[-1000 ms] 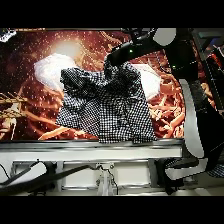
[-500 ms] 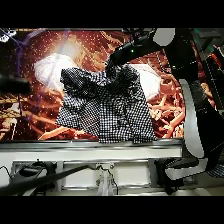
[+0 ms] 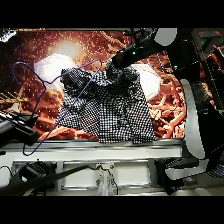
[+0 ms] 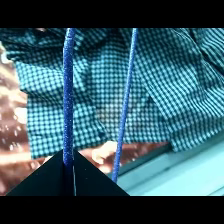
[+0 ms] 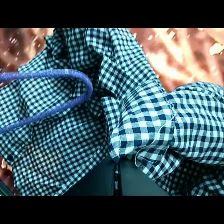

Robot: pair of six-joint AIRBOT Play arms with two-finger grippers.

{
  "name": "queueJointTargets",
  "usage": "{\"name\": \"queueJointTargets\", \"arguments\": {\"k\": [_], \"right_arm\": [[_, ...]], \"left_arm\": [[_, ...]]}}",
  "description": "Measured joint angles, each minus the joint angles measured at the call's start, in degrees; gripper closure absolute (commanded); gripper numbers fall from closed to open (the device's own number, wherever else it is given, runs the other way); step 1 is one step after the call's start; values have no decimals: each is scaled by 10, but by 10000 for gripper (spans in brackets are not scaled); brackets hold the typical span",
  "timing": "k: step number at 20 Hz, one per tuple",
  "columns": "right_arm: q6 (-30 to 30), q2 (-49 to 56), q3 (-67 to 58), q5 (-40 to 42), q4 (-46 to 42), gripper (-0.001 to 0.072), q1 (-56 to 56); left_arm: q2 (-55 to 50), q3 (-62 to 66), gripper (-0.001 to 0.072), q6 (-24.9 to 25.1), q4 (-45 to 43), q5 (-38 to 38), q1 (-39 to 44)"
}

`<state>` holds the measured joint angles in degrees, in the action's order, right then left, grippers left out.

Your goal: Fold the clothes and pants, and hang the long-sleeved shirts on hangers.

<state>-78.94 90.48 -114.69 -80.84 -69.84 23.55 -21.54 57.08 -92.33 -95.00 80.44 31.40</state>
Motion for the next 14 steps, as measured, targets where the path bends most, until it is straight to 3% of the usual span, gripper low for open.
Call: {"name": "queueJointTargets", "arguments": {"k": [9, 14], "right_arm": [[0, 0, 0, -9, 5, 689, 0], [0, 0, 0, -14, 6, 689, 0]], "left_arm": [[-20, -4, 697, 15, 21, 7, 17], [-53, -4, 697, 28, 31, -60, 18]]}}
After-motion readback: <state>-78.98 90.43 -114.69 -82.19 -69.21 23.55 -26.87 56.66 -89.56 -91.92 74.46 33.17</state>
